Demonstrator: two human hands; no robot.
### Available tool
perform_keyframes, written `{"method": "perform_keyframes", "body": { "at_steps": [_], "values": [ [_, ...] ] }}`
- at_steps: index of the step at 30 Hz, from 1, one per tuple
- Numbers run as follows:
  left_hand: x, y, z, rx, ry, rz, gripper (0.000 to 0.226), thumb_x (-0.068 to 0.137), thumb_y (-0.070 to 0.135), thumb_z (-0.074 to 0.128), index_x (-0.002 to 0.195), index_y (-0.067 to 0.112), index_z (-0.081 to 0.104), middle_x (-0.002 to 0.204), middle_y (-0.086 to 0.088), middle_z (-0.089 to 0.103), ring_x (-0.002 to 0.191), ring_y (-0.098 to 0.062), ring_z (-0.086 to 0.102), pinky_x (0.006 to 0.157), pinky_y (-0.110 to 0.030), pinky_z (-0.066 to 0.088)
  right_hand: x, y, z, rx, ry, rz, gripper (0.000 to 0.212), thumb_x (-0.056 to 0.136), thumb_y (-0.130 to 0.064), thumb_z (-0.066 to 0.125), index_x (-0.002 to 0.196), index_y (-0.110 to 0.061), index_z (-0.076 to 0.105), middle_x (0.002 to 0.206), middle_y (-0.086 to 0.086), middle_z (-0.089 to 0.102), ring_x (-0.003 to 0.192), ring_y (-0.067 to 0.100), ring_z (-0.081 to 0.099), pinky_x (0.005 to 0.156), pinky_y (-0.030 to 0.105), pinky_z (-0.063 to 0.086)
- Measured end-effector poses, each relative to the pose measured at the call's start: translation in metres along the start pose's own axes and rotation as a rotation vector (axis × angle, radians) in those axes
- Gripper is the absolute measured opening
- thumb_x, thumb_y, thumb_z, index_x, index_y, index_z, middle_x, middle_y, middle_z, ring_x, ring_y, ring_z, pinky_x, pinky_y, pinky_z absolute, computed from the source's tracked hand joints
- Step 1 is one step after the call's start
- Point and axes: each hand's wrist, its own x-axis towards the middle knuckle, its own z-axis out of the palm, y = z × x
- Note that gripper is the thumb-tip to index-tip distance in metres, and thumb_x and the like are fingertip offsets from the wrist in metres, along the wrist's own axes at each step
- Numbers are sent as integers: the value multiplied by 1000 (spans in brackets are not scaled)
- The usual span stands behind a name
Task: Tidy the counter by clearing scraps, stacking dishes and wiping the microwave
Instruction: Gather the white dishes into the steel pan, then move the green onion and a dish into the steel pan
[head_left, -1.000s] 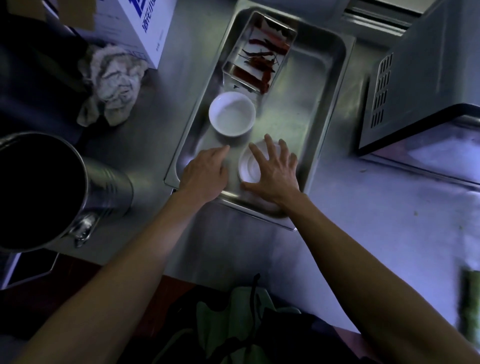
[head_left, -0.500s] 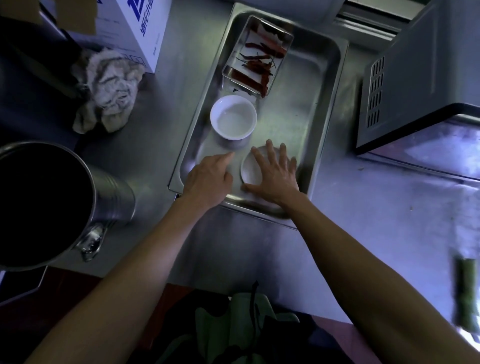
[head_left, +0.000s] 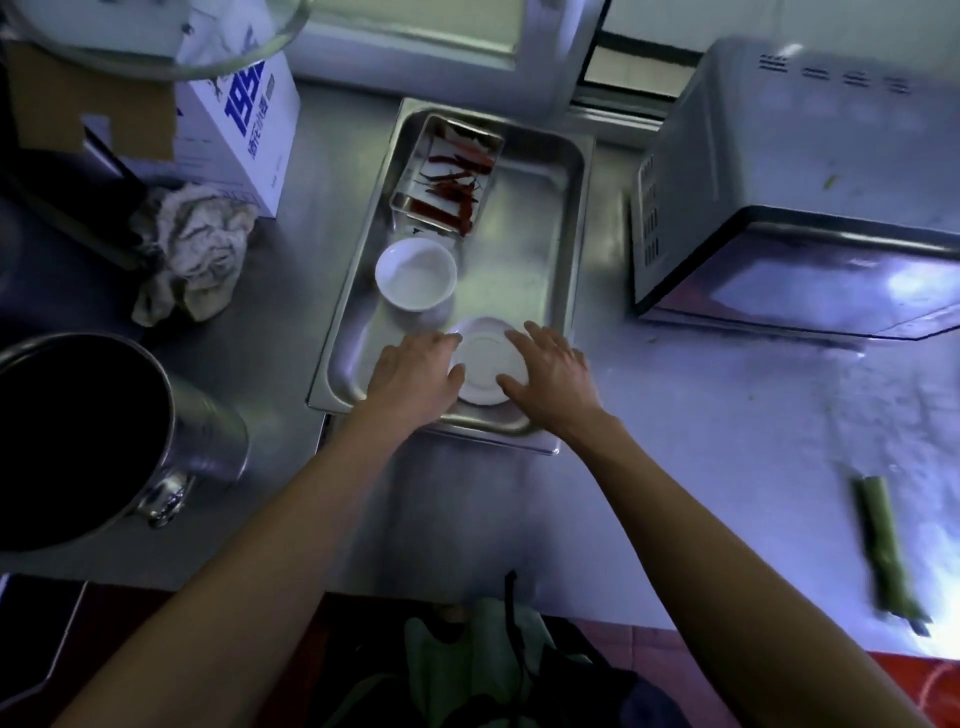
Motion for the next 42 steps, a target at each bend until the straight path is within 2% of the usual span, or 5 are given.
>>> {"method": "perform_keyframes", "body": {
  "at_steps": [9, 16, 27, 35, 42],
  "values": [
    [-34, 137, 30, 44, -14, 235, 28, 92, 35, 49, 114, 21, 60, 114, -4, 66, 105, -31, 61, 78, -43, 50, -132, 100, -29, 149, 113, 199, 59, 94, -41, 60, 148, -26, 39, 157, 4, 37, 142, 28, 35, 112, 47, 33],
    [-91, 268, 83, 113, -95, 394, 47, 96, 39, 49, 142, 26, 50, 144, 0, 54, 128, -25, 51, 101, -41, 45, -283, 195, -24, 267, 202, 392, 56, 94, -42, 60, 146, -25, 45, 157, 3, 38, 144, 27, 33, 114, 49, 34],
    [-152, 462, 142, 228, -119, 684, 46, 98, 42, 45, 141, 26, 50, 144, 0, 53, 127, -24, 51, 98, -36, 44, -467, 307, -42, 251, 330, 647, 48, 91, -40, 60, 136, -27, 52, 139, -2, 52, 130, 25, 45, 96, 43, 43],
    [-159, 549, 183, 275, -202, 816, 45, 97, 42, 48, 139, 30, 51, 144, 2, 53, 124, -26, 54, 96, -39, 45, -519, 356, -33, 330, 398, 833, 51, 92, -38, 59, 141, -28, 48, 145, -2, 49, 136, 24, 41, 101, 45, 42],
    [-113, 609, 223, 252, -265, 859, 47, 98, 42, 47, 142, 25, 49, 144, 2, 53, 127, -24, 52, 102, -40, 43, -509, 430, -38, 314, 327, 873, 53, 92, -37, 59, 143, -27, 46, 144, 0, 50, 134, 26, 43, 100, 46, 42]
  ]
}}
